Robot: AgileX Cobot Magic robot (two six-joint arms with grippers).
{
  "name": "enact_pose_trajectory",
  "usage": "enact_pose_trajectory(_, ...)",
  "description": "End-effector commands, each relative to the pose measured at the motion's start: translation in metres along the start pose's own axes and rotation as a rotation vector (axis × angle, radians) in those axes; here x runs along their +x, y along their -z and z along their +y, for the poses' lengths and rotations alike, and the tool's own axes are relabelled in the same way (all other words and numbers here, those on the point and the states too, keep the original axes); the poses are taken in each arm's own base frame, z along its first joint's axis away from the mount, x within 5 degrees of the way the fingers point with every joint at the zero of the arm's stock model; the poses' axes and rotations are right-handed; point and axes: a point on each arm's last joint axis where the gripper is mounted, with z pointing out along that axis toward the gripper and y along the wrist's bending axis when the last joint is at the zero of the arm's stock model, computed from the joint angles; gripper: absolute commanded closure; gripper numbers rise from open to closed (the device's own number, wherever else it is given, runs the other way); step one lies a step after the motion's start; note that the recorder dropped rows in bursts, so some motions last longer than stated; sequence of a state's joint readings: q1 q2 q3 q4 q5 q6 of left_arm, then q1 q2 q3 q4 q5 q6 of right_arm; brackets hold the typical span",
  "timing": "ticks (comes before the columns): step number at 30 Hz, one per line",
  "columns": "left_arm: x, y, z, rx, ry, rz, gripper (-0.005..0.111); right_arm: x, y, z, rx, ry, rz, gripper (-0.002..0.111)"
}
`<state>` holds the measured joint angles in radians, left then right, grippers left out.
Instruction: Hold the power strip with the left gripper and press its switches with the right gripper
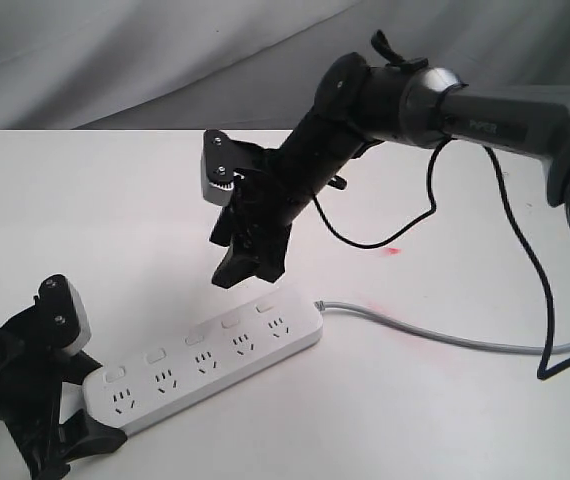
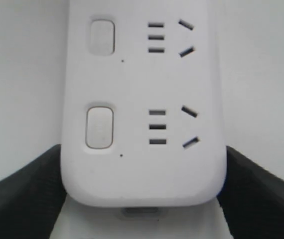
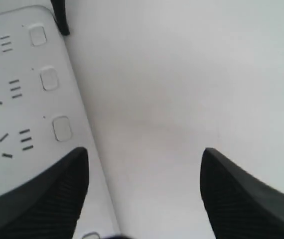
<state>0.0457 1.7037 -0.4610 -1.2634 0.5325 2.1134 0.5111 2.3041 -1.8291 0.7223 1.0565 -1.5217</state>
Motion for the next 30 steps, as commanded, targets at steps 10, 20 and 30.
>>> enact_pose_trajectory(10, 0.006, -0.005, -0.003, 0.021, 0.016, 0.031, 0.042, 0.019, -0.017, 0.007, -0.080, -0.029, -0.090, 0.049)
enact_pose_trajectory(20, 0.006, -0.005, -0.003, 0.021, 0.016, 0.031, 0.042, 0.028, -0.028, 0.007, -0.105, -0.050, -0.080, 0.049)
enact_pose_trajectory(30, 0.006, -0.005, -0.003, 0.021, 0.016, 0.031, 0.042, 0.016, -0.016, 0.007, -0.079, -0.032, -0.117, 0.049)
